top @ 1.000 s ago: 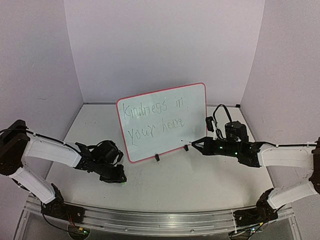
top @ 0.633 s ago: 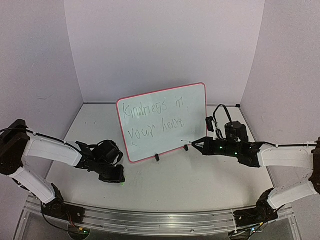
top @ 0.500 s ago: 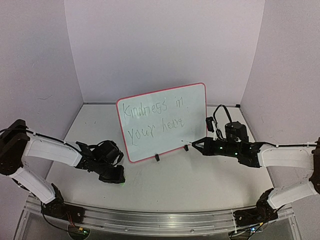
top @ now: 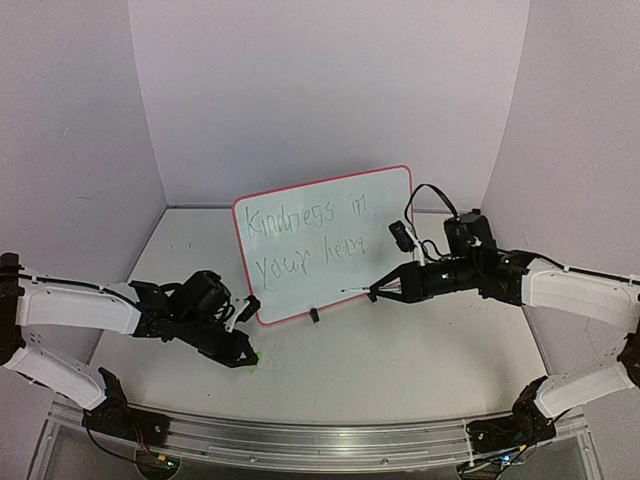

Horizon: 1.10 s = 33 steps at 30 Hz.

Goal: Write a sentence on the whiteboard
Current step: Pick up the pen cap from the center of the board, then insert the whiteboard marker without the cap into the pen cap.

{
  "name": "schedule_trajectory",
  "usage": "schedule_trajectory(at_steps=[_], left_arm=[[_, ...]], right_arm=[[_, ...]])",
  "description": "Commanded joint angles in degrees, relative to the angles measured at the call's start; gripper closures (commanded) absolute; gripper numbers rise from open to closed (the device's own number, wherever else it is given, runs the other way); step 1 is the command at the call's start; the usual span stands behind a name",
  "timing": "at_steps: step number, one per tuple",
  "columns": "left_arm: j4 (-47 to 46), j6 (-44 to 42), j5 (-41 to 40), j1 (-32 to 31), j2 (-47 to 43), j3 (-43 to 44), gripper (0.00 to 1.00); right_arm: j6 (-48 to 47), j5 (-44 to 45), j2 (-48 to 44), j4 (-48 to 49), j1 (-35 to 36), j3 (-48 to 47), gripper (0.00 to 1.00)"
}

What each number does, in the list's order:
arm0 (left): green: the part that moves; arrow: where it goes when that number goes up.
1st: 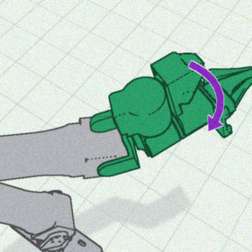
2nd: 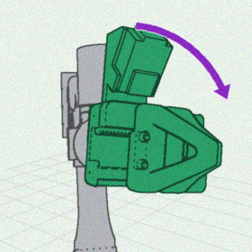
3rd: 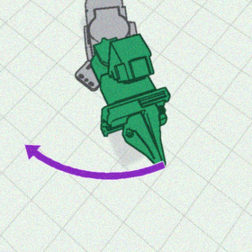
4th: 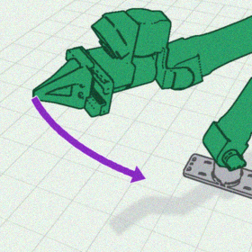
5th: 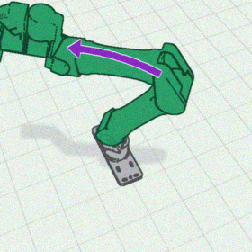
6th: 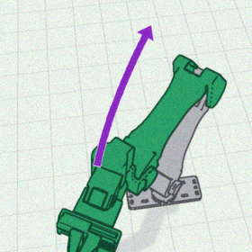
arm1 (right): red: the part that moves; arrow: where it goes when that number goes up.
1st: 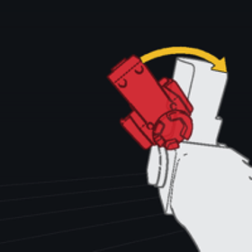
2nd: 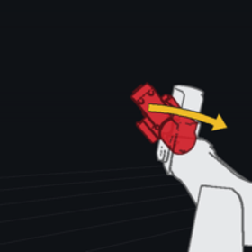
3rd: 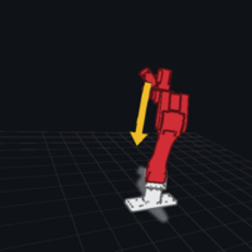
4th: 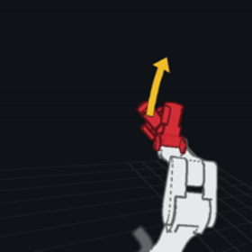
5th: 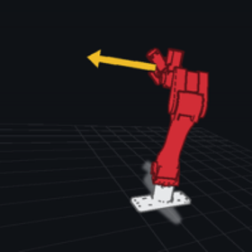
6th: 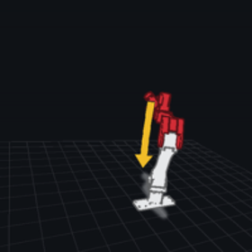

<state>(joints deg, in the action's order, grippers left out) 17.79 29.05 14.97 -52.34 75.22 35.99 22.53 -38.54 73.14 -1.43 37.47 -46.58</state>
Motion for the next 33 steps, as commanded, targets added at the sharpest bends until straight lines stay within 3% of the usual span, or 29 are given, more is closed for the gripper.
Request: schedule_trajectory(at_steps=[1,11,33], left_arm=[[-2.8,-8.0,6.9,-1.4,-2.4,2.6,1.0],[4.4,-20.9,10.5,-6.3,0.1,12.8,1.0],[8.2,-27.9,16.1,-10.5,3.7,20.5,1.0]], right_arm=[[-4.9,-14.0,3.0,-14.2,0.9,-6.5,1.0],[-5.4,-27.3,10.3,-19.0,3.3,-11.7,1.0],[-6.0,-30.3,19.4,-19.7,7.5,-16.6,1.0]])
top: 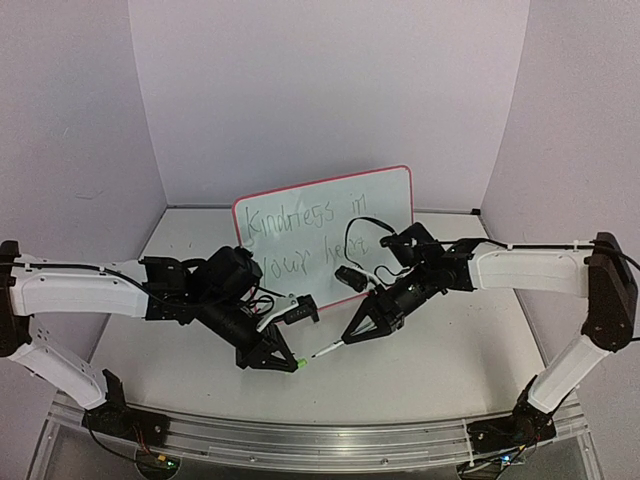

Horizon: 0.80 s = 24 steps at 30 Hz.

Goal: Write a sentence on the whiteboard
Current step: Insert the whiteboard marker without the cap into the pen cap.

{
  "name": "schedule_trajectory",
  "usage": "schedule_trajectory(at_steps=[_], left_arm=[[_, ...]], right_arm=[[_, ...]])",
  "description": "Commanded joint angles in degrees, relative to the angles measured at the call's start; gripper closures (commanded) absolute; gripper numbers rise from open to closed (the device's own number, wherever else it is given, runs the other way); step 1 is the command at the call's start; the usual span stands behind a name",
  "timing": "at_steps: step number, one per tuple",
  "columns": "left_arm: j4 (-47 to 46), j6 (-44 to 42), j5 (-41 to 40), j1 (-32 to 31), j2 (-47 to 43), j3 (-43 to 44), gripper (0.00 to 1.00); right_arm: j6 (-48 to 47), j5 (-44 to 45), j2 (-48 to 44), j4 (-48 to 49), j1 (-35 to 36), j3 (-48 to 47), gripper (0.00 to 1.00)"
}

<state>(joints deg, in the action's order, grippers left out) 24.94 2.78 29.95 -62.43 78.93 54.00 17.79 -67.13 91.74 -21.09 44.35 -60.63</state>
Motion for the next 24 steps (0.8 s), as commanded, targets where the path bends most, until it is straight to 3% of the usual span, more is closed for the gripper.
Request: schedule_trajectory(at_steps=[1,24], left_arm=[[1.1,-1.6,1.1,-0.4,0.0,2.5,1.0],[0.8,-1.8,0.8,-0.5,0.3,2.7,1.0]], right_arm=[[-1.3,-1.8,1.0,0.0,0.7,-2.7,1.0],[-2.1,-3.0,4.2,0.1,2.0,-4.1,1.0]])
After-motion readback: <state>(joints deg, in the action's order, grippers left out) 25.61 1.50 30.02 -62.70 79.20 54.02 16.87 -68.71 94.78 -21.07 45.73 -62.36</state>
